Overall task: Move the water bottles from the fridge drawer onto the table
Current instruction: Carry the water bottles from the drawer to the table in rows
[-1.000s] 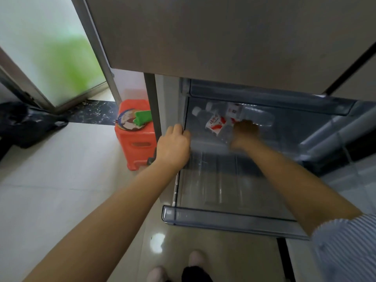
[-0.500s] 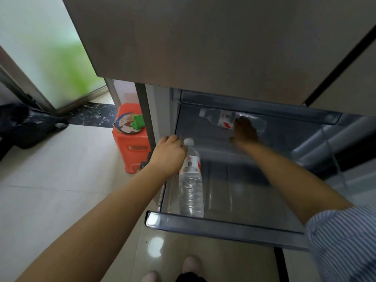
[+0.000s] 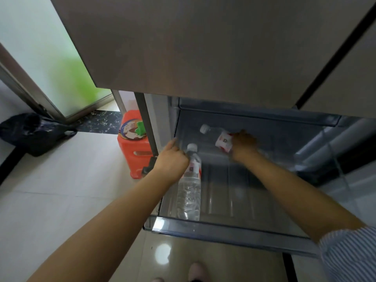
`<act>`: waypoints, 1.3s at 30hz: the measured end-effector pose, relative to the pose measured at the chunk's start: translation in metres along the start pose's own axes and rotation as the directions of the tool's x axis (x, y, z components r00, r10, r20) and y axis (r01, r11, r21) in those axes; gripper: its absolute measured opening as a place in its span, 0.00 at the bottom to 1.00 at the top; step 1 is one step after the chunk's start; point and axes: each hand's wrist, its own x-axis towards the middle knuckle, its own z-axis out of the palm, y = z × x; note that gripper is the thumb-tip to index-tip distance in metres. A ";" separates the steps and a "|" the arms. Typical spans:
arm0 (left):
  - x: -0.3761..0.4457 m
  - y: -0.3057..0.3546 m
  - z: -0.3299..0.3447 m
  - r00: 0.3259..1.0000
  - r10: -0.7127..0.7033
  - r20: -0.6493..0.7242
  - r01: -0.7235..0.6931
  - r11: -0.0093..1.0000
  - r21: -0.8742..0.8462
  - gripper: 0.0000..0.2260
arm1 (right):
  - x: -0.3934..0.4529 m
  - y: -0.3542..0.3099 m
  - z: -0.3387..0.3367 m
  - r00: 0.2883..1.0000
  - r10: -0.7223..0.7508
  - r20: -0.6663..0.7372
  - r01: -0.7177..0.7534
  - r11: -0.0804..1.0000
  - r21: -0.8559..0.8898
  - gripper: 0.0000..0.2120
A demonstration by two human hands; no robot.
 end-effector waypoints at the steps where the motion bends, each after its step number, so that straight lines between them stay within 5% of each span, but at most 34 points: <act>1: 0.000 0.005 -0.001 0.999 0.040 0.037 -0.039 0.999 -0.014 0.15 | -0.011 0.008 0.001 0.996 -0.039 0.077 0.032 0.996 0.084 0.28; 4: 0.010 0.018 -0.004 0.992 0.041 0.121 -0.025 0.992 -0.127 0.14 | -0.041 0.037 0.001 0.896 -0.212 0.389 0.113 0.958 0.263 0.20; 10: 0.048 0.032 0.000 0.911 -0.287 0.296 0.402 0.775 -0.487 0.20 | -0.048 0.053 -0.007 0.649 -0.218 0.729 0.011 0.961 0.278 0.28; 13: 0.063 0.030 0.011 0.874 -0.273 0.403 0.481 0.610 -0.630 0.31 | -0.042 0.034 0.000 0.808 -0.280 0.518 0.173 0.954 0.245 0.35; 16: 0.071 0.026 0.012 0.834 -0.294 0.466 0.540 0.270 -0.797 0.44 | -0.042 0.008 0.014 0.869 -0.376 0.322 0.247 0.893 0.376 0.22; 18: 0.069 0.023 0.008 0.818 -0.279 0.502 0.534 0.046 -0.844 0.44 | -0.045 -0.001 0.018 0.872 -0.389 0.296 0.287 0.898 0.335 0.19; 20: 0.063 0.018 0.003 0.845 -0.210 0.493 0.489 -0.073 -0.869 0.32 | -0.044 0.000 0.020 0.912 -0.335 0.237 0.275 0.927 0.254 0.22; 23: 0.050 0.014 -0.008 0.876 -0.282 0.392 0.422 0.051 -0.905 0.02 | -0.045 0.013 0.019 0.966 -0.191 0.175 0.136 0.949 0.285 0.22; 28: 0.021 0.015 -0.044 0.933 -0.321 0.164 0.308 0.473 -0.825 0.10 | -0.057 0.026 0.001 0.991 -0.019 0.133 -0.033 0.924 0.380 0.16; 31: -0.005 0.019 -0.069 0.967 -0.253 0.023 0.191 0.665 -0.722 0.15 | -0.073 0.014 -0.012 0.996 -0.042 0.077 0.013 0.938 0.346 0.17; 39: -0.105 0.010 -0.113 0.936 -0.293 -0.194 0.099 0.749 -0.655 0.12 | -0.170 -0.005 -0.093 0.947 -0.153 -0.282 0.237 0.925 0.296 0.12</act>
